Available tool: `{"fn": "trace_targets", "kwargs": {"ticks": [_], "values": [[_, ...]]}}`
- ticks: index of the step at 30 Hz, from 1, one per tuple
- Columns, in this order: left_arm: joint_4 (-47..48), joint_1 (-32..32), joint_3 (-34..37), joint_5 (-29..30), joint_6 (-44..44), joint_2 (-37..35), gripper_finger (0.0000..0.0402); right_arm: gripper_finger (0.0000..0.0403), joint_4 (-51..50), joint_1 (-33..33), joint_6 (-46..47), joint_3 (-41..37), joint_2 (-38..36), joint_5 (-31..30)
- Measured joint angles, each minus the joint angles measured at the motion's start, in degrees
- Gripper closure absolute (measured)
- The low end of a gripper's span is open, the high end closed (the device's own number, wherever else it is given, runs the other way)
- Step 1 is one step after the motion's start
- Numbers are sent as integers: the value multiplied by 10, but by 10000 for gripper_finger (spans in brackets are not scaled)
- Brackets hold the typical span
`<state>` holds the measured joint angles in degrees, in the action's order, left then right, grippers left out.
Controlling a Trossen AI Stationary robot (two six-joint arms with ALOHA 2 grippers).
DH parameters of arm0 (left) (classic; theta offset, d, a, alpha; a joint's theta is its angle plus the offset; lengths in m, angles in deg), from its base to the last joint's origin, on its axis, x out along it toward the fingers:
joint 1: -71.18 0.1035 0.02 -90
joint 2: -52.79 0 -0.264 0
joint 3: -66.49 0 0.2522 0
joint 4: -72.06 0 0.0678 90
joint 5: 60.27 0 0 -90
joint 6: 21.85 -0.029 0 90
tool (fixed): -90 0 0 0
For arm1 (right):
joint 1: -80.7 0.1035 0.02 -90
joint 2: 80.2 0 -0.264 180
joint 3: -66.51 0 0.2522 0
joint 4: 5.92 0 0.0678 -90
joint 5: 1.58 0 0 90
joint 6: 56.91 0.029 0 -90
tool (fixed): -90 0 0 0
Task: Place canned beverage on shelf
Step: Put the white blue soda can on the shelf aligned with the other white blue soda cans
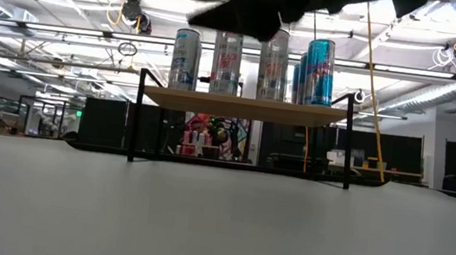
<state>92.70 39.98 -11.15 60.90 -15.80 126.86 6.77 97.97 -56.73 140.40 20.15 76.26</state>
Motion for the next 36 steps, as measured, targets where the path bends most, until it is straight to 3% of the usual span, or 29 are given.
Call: {"fn": "trace_targets", "kwargs": {"ticks": [10,23,36], "values": [[13,0,-3,-1,-41,-52,153,99,-162,15,44,-2,-53,-35],[109,73,-3,4,-168,-151,153,99,-203,38,12,-2,-60,-26],[160,265,-3,-183,-231,-173,153,99,-196,38,2,-2,-65,-26]]}}
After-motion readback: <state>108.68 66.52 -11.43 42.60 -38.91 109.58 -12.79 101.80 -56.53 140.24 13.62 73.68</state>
